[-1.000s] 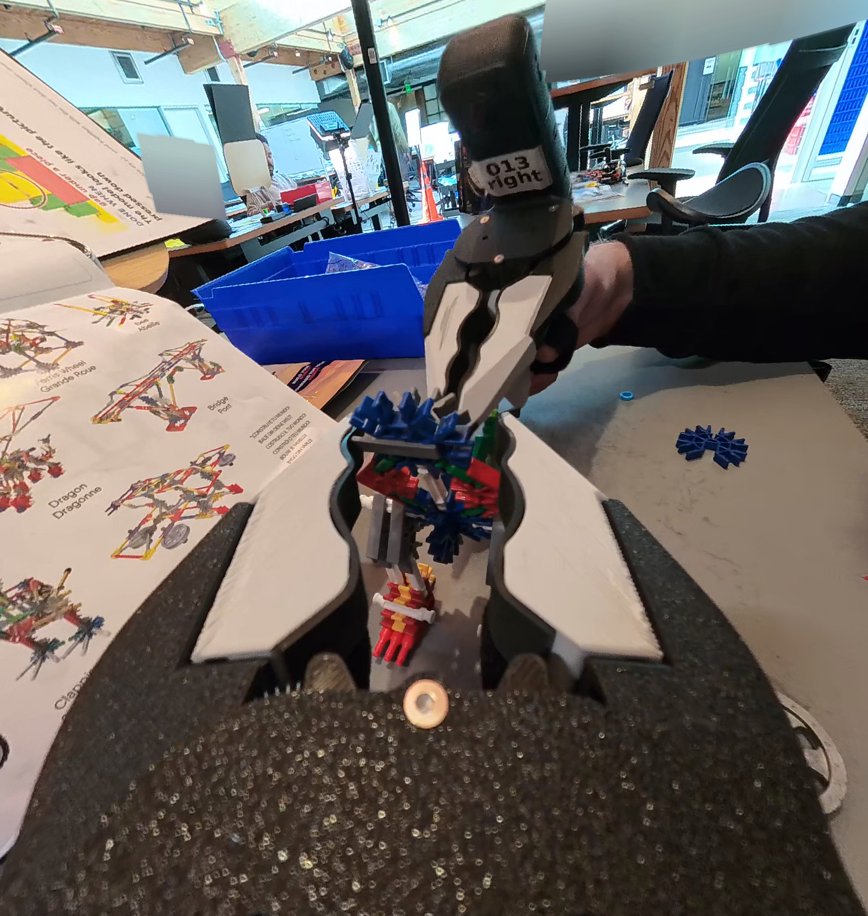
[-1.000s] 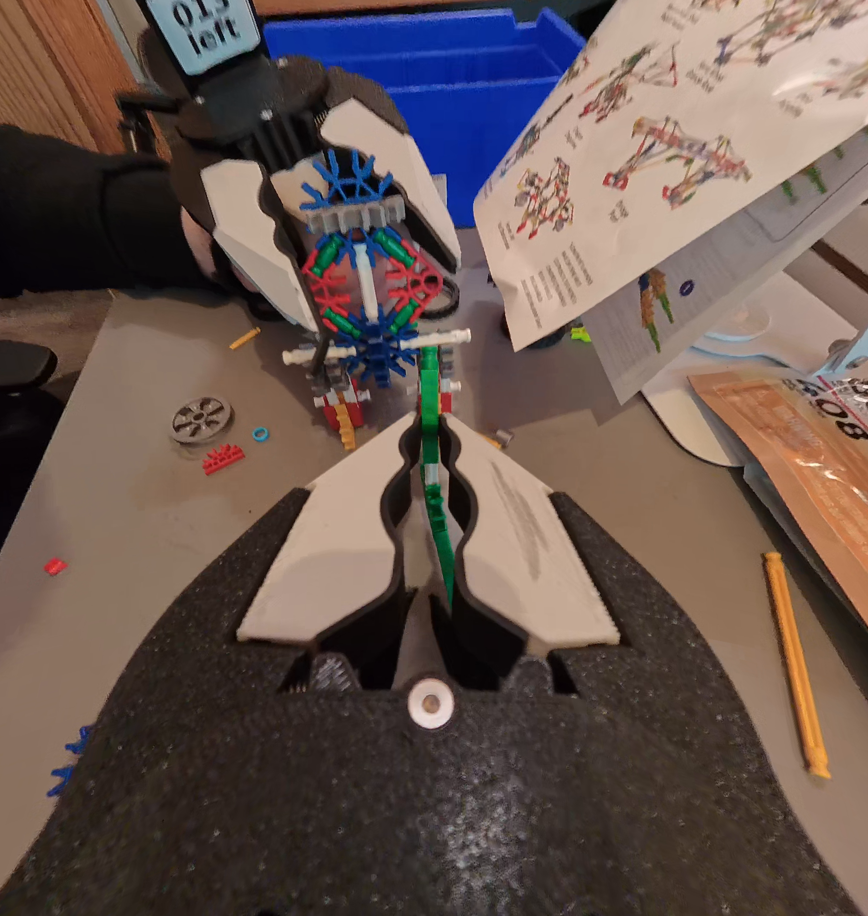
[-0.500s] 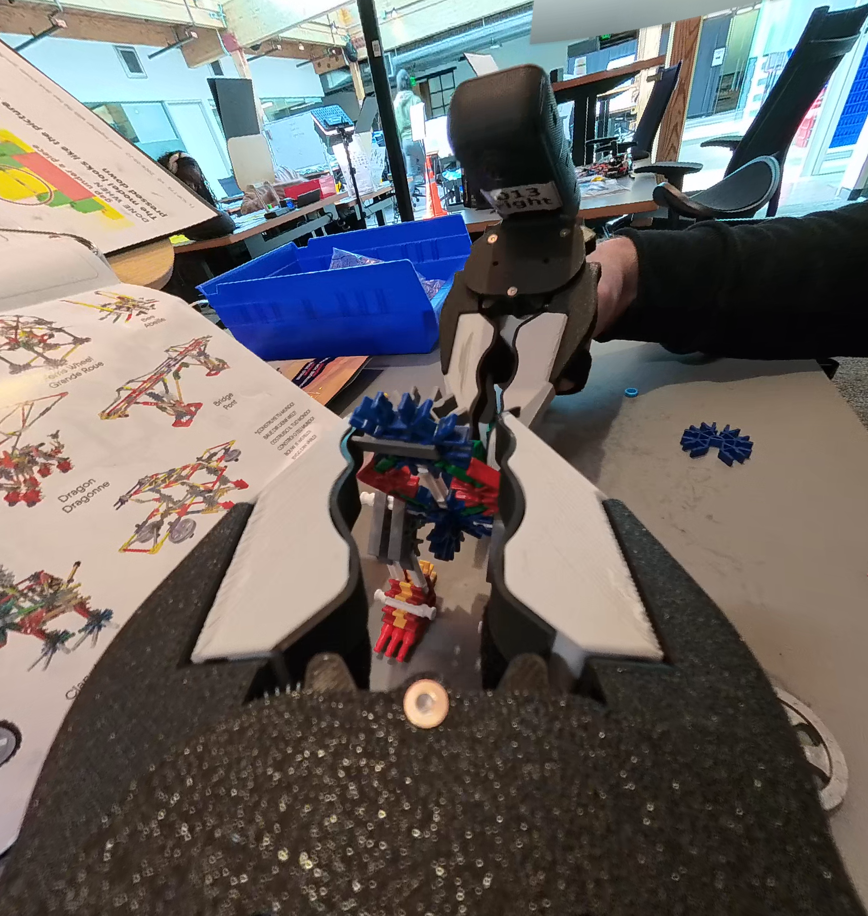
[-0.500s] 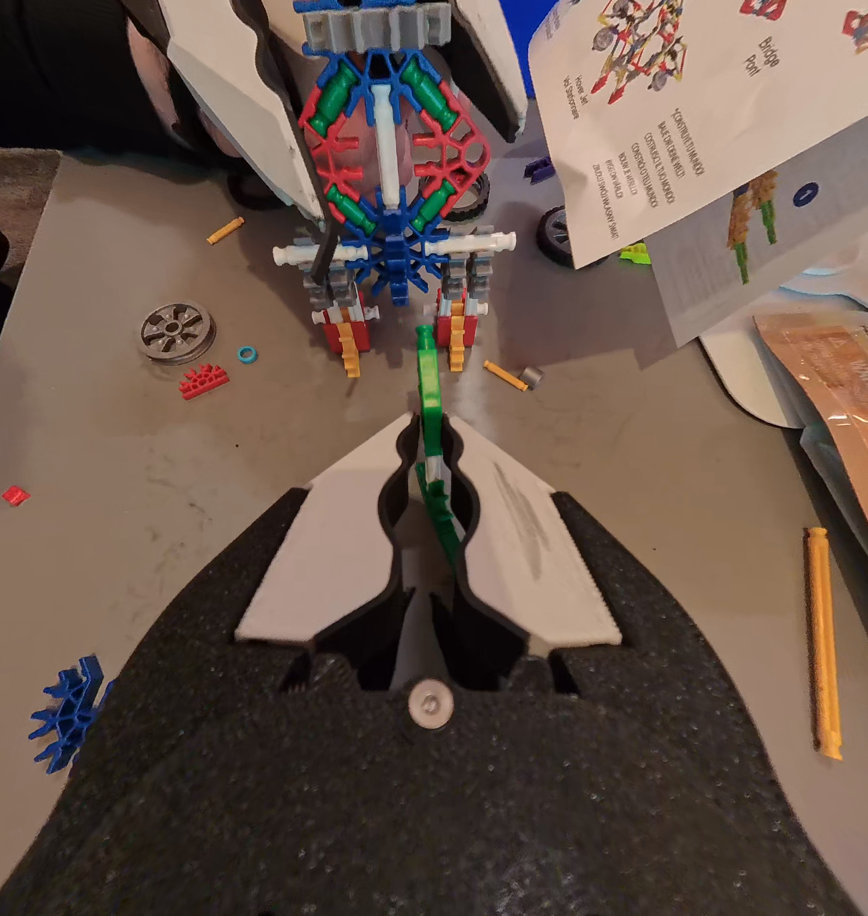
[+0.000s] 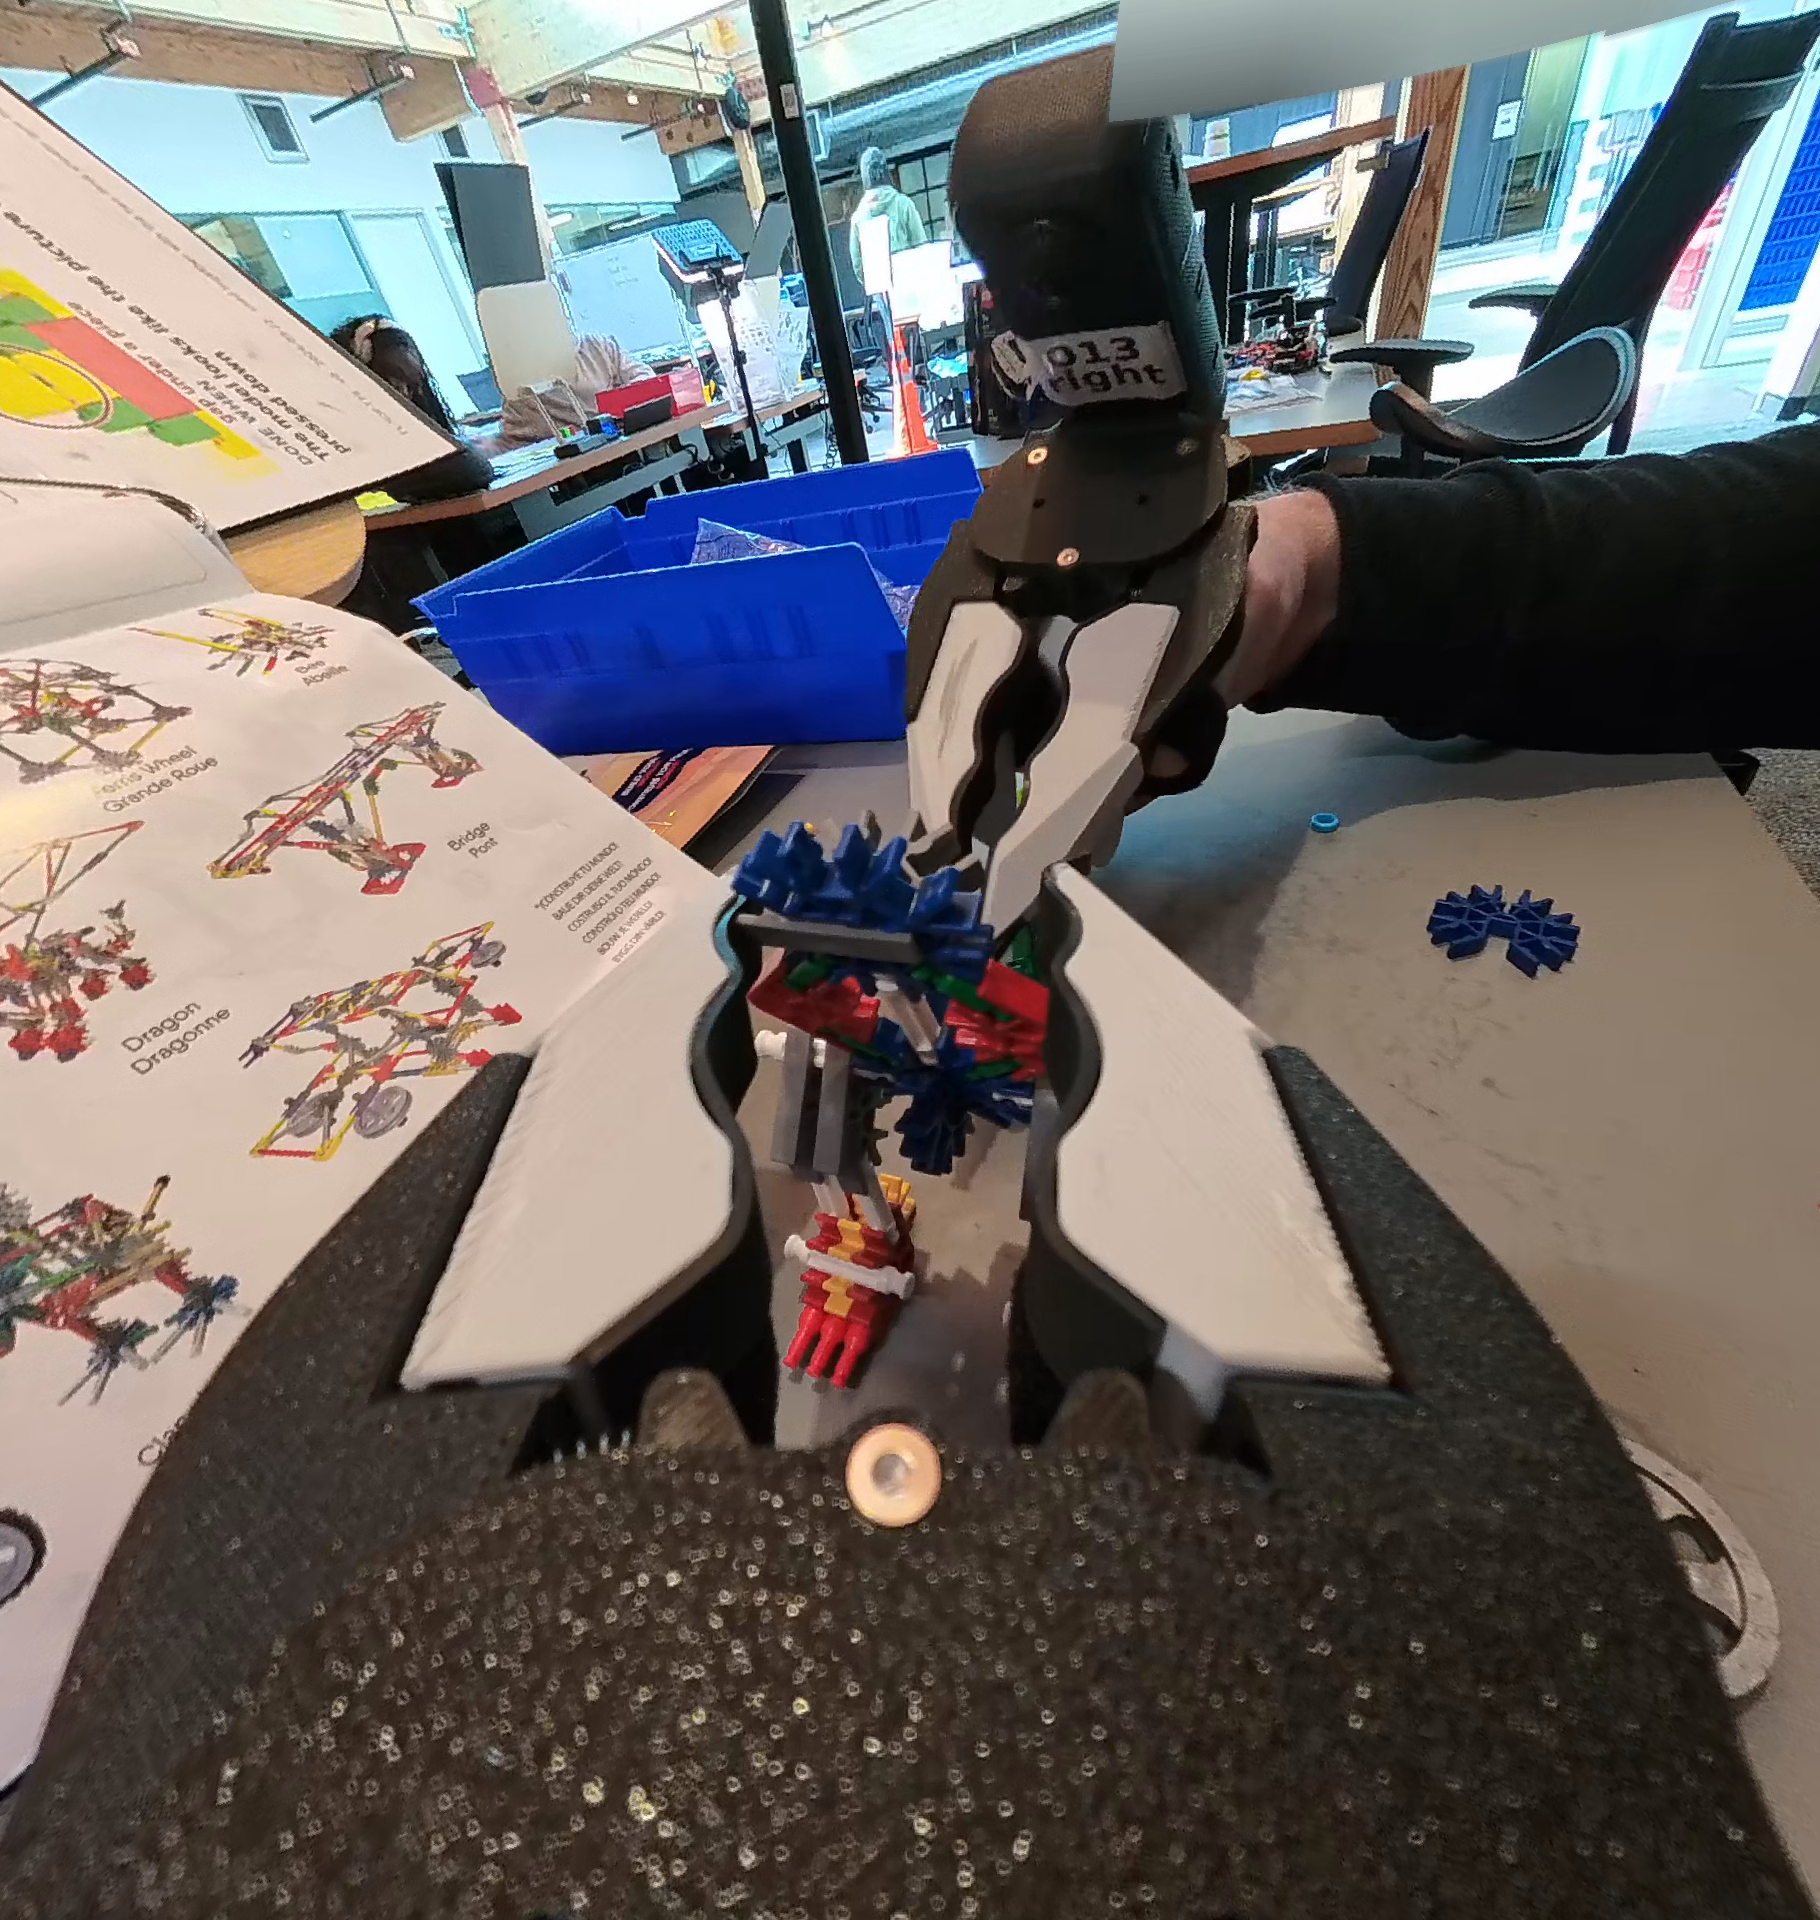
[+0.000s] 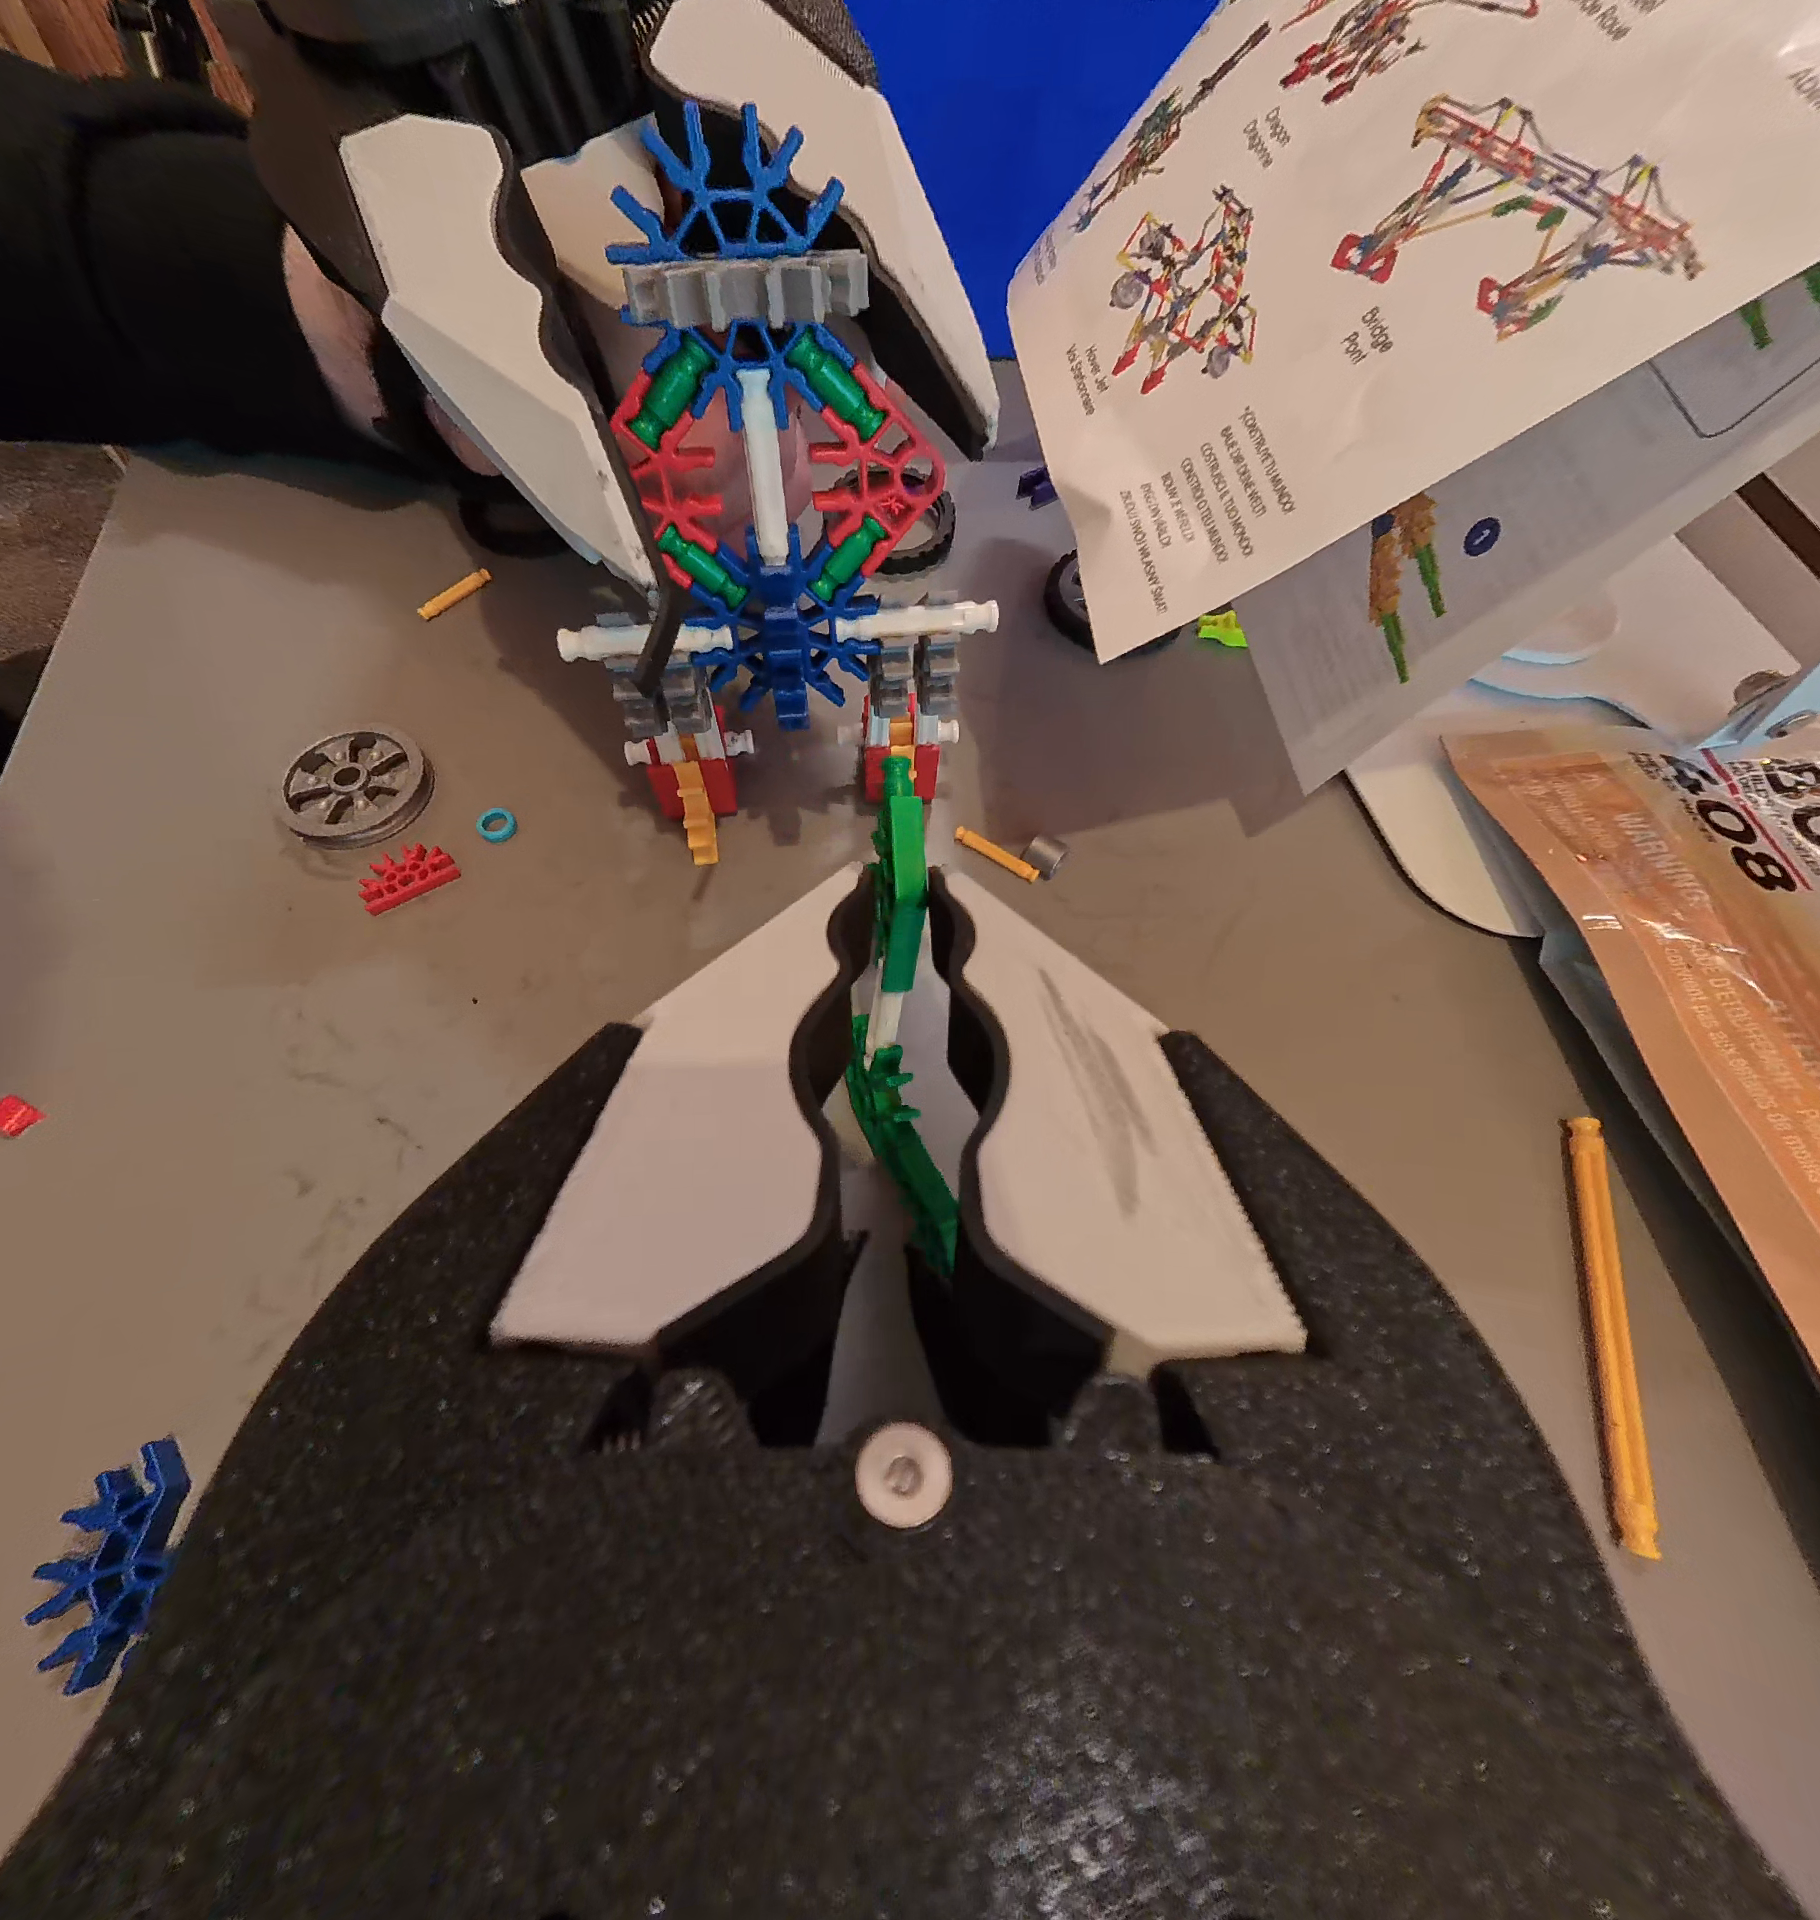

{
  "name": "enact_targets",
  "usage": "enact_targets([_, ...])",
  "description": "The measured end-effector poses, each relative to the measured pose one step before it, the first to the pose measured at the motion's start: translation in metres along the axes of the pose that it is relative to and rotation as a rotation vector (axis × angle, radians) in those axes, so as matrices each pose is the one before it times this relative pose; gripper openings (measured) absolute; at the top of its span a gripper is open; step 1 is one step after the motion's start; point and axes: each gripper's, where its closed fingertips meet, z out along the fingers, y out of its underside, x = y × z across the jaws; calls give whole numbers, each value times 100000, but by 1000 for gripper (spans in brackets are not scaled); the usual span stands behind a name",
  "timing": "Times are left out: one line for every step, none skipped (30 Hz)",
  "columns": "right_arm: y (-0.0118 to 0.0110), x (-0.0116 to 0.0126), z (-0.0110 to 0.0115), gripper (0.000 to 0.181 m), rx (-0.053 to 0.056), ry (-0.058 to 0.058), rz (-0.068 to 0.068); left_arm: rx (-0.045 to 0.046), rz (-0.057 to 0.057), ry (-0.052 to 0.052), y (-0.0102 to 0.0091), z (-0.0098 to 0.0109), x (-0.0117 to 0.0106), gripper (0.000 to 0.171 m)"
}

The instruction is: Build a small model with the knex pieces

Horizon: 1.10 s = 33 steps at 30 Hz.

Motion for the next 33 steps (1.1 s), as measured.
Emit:
enact_targets([-78, 56, -59, 9, 433, 270, 107, 4, 49, -9, -2, 1, 5, 50])
enact_targets([-80, 63, -44, 9, 475, 326, 40, 48, -92, 44, 7, 3, -5, 50])
enact_targets([-84, 36, -51, 9, 439, 141, 62, 44, -105, 44, -4, 2, 4, 50])
enact_targets([-58, 8, -32, 9, 298, -4, 115, 17, -17, -6, 7, 2, 2, 50])
enact_targets([-35, 25, -38, 9, 218, 140, 34, 12, 7, 4, -1, 10, -11, 50])
enact_targets([-43, 22, -15, 9, 163, 146, -40, 5, -15, -1, -1, 0, 1, 50])
enact_targets([-17, -1, -10, 9, 104, 13, 6, 4, -32, 0, 1, -1, -7, 50])
enact_targets([-14, 9, -7, 9, 64, 33, 24, -6, -21, -7, 1, 0, 0, 50])
enact_targets([-4, 18, -3, 10, 57, 87, -7, -2, -3, 0, 0, 0, 0, 50])
enact_targets([-7, 8, 3, 10, 48, 51, -10, -2, 6, -19, 0, 0, -3, 50])
enact_targets([-3, 3, 1, 10, 19, 23, 0, -11, 17, -9, 1, -1, -2, 50])
enact_targets([6, 6, -8, 10, -15, 7, 11, -11, -6, 7, 2, -1, 1, 50])
enact_targets([-9, 16, -9, 10, 34, 73, 5, 9, -2, 3, -1, 1, 1, 50])
enact_targets([-5, 3, 3, 10, 38, 24, 5, 11, -5, -5, -2, 1, 0, 50])
enact_targets([-11, 13, -13, 10, 59, 87, -41, -19, 6, 4, 3, -1, 0, 50])
enact_targets([-28, 37, -14, 10, 131, 160, -23, -2, 20, -10, 0, 0, -3, 50])
enact_targets([-41, 13, -21, 10, 182, 77, 36, 18, -28, 4, -3, 1, 2, 50])
enact_targets([-19, -1, -9, 10, 122, 20, 29, -1, -25, 4, 2, -1, -8, 50])
enact_targets([-11, 23, -8, 10, 48, 100, -37, -15, 22, -12, 0, 0, 7, 50])
enact_targets([-13, 23, -8, 10, 57, 115, -15, -4, -16, -8, 2, -1, -10, 50])
enact_targets([-19, 12, 1, 10, 75, 92, 15, -1, -32, 14, 0, 0, 4, 50])
enact_targets([-11, 7, -13, 10, 63, 59, -8, -12, 15, -5, 2, -1, -2, 50])
enact_targets([-16, 21, -6, 10, 82, 93, -28, -2, -6, 2, -1, 10, 0, 50])
enact_targets([-31, 16, -12, 10, 144, 126, 1, 15, -26, 13, -2, 1, 4, 50])
enact_targets([-17, 22, -11, 10, 116, 84, 30, 18, -9, -2, -2, -9, 1, 50])
enact_targets([-9, 18, -14, 10, 50, 137, -3, -1, 25, -11, 0, 0, -3, 50])
enact_targets([-24, 29, -11, 10, 73, 164, 9, -4, -11, 16, 2, 9, -8, 50])
enact_targets([-18, 26, -10, 10, 125, 121, 46, 26, 3, 11, -3, -8, 2, 50])
enact_targets([-14, 17, -7, 10, 62, 81, 6, 19, 12, -7, -2, -9, -1, 50])
enact_targets([-9, 20, -4, 10, 2, 126, -33, -3, -27, 22, 2, -1, -5, 50])
enact_targets([-13, 30, -12, 10, 78, 219, -17, -7, -17, 18, 0, 9, 3, 50])
enact_targets([-26, 24, -1, 10, 151, 150, 50, -4, 29, -11, 1, 0, -4, 50])
enact_targets([-32, 16, -7, 10, 130, 97, 66, -38, 64, 1, 4, -12, 6, 50])
